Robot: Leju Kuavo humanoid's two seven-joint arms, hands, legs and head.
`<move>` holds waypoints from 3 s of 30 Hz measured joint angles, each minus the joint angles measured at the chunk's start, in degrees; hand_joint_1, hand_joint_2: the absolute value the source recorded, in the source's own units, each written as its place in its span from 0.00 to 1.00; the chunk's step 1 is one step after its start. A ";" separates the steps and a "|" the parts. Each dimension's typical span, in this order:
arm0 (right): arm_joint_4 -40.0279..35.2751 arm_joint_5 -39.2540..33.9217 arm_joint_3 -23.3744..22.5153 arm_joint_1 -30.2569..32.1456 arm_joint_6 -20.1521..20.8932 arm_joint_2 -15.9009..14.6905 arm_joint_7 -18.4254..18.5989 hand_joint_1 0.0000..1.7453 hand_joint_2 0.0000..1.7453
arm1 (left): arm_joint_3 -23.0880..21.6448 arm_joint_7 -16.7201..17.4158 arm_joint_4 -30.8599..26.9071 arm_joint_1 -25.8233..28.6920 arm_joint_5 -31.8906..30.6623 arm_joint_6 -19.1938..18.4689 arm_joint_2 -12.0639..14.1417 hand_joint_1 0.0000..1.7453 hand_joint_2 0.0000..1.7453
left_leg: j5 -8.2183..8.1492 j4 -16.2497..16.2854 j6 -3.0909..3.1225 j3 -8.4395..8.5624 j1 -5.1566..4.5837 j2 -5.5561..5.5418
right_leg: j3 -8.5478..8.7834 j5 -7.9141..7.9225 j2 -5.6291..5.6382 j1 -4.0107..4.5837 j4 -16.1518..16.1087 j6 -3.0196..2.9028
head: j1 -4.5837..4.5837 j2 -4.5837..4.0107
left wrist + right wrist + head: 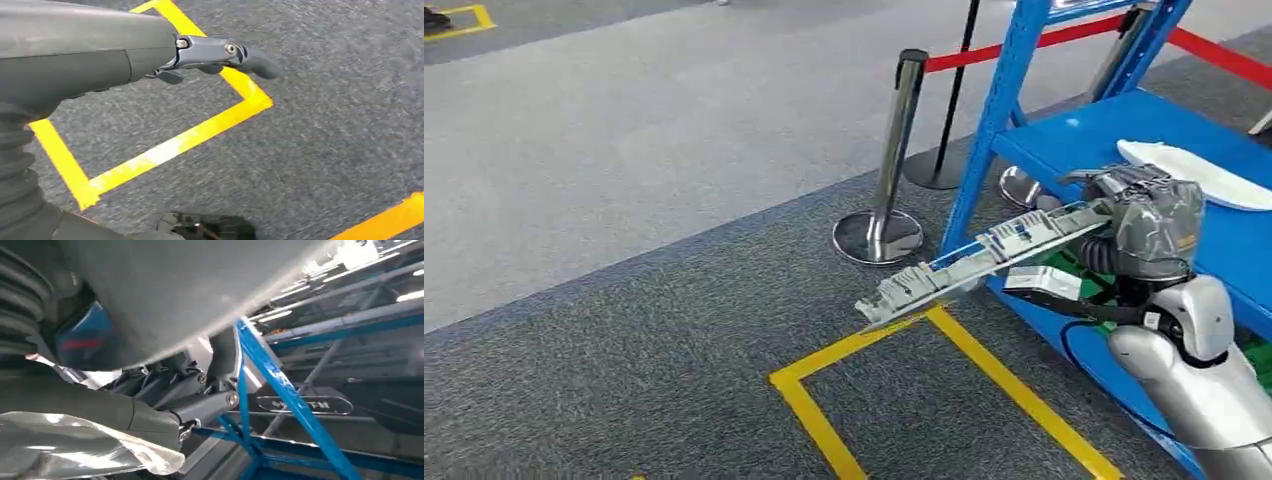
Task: Take the parts from the cabinet and place them on the table.
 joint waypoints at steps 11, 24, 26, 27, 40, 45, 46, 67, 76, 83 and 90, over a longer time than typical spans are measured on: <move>-0.02 0.04 0.02 0.24 -0.20 -0.20 0.02 1.00 1.00 | 0.00 0.20 0.02 -0.41 -0.28 0.26 -0.04 0.00 1.00 | 0.58 -1.57 1.12 1.35 -0.75 9.14 | 1.13 -1.16 -8.06 1.19 -0.29 0.35 | -0.65 0.00; -0.02 0.37 -0.02 1.42 -0.33 -0.52 0.00 1.00 1.00 | 0.00 0.42 0.02 -0.24 -0.61 0.59 -0.33 0.00 1.00 | 0.78 -2.40 2.16 2.29 0.09 -0.97 | -2.59 1.46 1.33 0.25 1.55 1.64 | -0.02 0.00; -0.02 0.50 -0.04 1.58 -0.46 -0.59 -0.04 1.00 1.00 | 0.00 0.52 0.02 -0.39 -0.61 0.61 -0.20 0.00 1.00 | 0.76 -1.61 1.60 1.32 0.04 -2.42 | -1.34 0.35 3.26 0.10 0.52 1.20 | -0.09 0.02; -0.02 0.57 -0.02 1.79 -0.48 -0.59 -0.04 1.00 1.00 | 0.00 0.59 0.02 -0.18 -0.61 0.61 -0.20 0.00 1.00 | 0.96 -1.75 1.28 1.15 0.27 -3.11 | -1.39 0.35 2.56 0.35 0.50 1.02 | -0.11 0.00; -0.17 0.74 -0.02 2.04 -0.48 -0.68 0.02 1.00 1.00 | -0.02 1.01 0.04 0.03 -0.76 0.66 -0.17 0.00 1.00 | 0.88 -0.31 1.27 1.22 -0.92 9.18 | 1.49 -1.30 -7.14 1.23 -0.04 -0.39 | -0.76 0.00; -0.22 0.87 -0.02 2.23 -0.57 -0.68 0.04 1.00 1.00 | -0.07 1.20 0.04 0.22 -0.98 0.79 -0.11 0.00 1.00 | 1.12 -2.92 2.64 2.16 -0.72 6.60 | 1.68 -2.30 -8.37 1.11 -0.33 1.02 | -0.89 0.00; -0.22 0.83 -0.02 2.32 -0.57 -0.68 0.04 1.00 1.00 | -0.04 1.20 0.04 0.20 -1.01 0.83 -0.09 0.00 1.00 | 1.14 -3.13 2.96 2.34 -0.65 5.98 | 1.31 -3.30 -4.53 0.91 1.09 0.94 | -0.78 0.00; -0.11 1.33 -0.33 2.96 -0.50 -0.98 0.11 1.00 1.00 | -0.11 2.93 0.09 0.09 -1.64 1.77 0.22 0.00 1.00 | -4.82 14.52 -0.10 -6.57 0.72 3.96 | 1.05 -1.09 -4.82 1.00 0.00 -0.59 | -0.83 0.00; -0.17 1.38 -0.35 2.92 -0.59 -0.98 0.11 1.00 1.00 | -0.18 3.23 0.09 0.28 -1.79 1.86 0.13 0.00 1.00 | 1.07 -2.52 2.91 1.97 -0.56 6.93 | 3.45 -3.55 -8.40 1.21 -0.63 1.47 | -0.74 0.00; -0.11 1.62 -0.42 3.59 -0.79 -1.09 0.09 1.00 1.00 | -0.18 3.26 0.09 -0.11 -1.81 2.01 -0.13 0.00 1.00 | 0.96 -2.58 3.63 2.46 -0.17 1.18 | -6.83 -4.99 -1.46 0.90 13.62 2.11 | -0.22 -0.02; -0.09 1.81 -0.33 3.64 -0.79 -1.20 0.11 1.00 1.00 | -0.17 3.41 0.11 0.21 -1.84 2.01 -0.13 0.00 1.00 | 0.88 -1.49 1.26 1.18 0.39 -4.14 | -0.91 0.36 1.84 0.26 0.26 1.26 | -0.26 -0.02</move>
